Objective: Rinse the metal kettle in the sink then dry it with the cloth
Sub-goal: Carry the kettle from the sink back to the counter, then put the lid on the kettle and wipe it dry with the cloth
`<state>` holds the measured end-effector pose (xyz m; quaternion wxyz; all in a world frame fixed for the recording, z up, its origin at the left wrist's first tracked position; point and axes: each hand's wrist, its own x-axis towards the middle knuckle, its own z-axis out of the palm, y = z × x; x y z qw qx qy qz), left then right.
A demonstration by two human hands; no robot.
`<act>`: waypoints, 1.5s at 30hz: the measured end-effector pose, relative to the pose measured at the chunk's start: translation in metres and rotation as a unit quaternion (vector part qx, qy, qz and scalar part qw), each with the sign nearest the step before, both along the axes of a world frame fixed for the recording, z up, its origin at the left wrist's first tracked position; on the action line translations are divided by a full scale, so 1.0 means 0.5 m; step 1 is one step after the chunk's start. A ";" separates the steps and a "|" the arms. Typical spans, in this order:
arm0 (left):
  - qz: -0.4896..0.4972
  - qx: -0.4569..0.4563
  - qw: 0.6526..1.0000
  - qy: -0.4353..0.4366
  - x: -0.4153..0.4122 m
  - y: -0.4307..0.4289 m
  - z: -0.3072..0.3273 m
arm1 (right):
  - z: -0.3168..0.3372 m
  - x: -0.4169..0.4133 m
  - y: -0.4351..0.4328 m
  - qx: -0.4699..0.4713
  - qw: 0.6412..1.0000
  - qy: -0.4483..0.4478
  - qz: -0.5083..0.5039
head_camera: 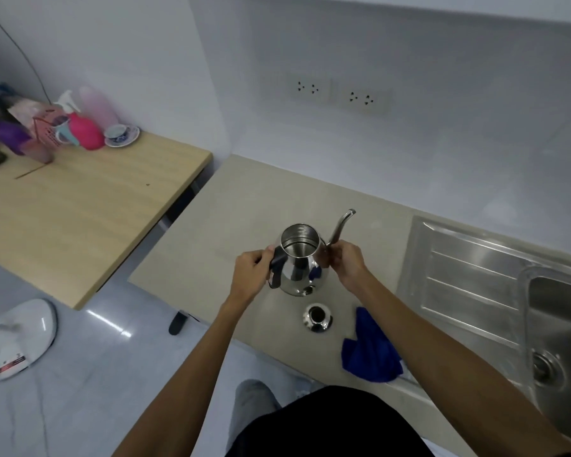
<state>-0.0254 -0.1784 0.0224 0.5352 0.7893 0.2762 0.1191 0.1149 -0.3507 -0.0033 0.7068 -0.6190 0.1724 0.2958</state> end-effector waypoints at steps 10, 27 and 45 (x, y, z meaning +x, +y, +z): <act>-0.081 -0.009 0.995 0.055 0.067 0.185 -0.037 | -0.120 0.029 0.140 -0.044 0.997 0.045 -0.051; -0.210 -0.011 0.974 0.086 0.165 0.318 -0.090 | -0.179 0.037 0.211 -0.020 0.987 0.053 -0.153; -0.215 -0.064 0.974 0.037 0.160 0.319 -0.139 | -0.167 -0.259 -0.030 -0.393 0.887 -0.147 0.191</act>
